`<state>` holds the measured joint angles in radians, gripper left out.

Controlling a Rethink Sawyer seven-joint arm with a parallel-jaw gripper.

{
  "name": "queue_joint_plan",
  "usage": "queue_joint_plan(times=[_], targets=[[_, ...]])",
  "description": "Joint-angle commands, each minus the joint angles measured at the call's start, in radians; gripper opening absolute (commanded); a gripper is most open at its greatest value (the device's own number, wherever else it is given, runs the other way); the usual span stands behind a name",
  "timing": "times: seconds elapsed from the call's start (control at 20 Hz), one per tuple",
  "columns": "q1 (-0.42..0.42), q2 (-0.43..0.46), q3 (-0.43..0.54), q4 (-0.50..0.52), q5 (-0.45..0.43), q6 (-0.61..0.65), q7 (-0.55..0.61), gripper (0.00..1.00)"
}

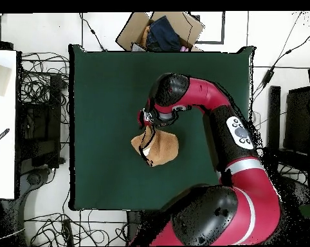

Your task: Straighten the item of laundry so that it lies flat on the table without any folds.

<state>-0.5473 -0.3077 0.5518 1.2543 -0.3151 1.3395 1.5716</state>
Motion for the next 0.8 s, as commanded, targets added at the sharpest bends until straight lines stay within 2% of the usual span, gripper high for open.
queue_joint_plan(times=[0.05,0.25,0.3,0.8], targets=[[0.014,0.019,0.041,0.047,-0.055,-0.065,-0.170,1.00],[0.016,0.022,0.037,0.043,-0.049,-0.056,-0.158,1.00],[0.016,0.024,0.037,0.041,-0.047,-0.052,-0.156,0.00],[0.012,0.029,0.039,0.041,-0.041,-0.054,-0.155,0.00]])
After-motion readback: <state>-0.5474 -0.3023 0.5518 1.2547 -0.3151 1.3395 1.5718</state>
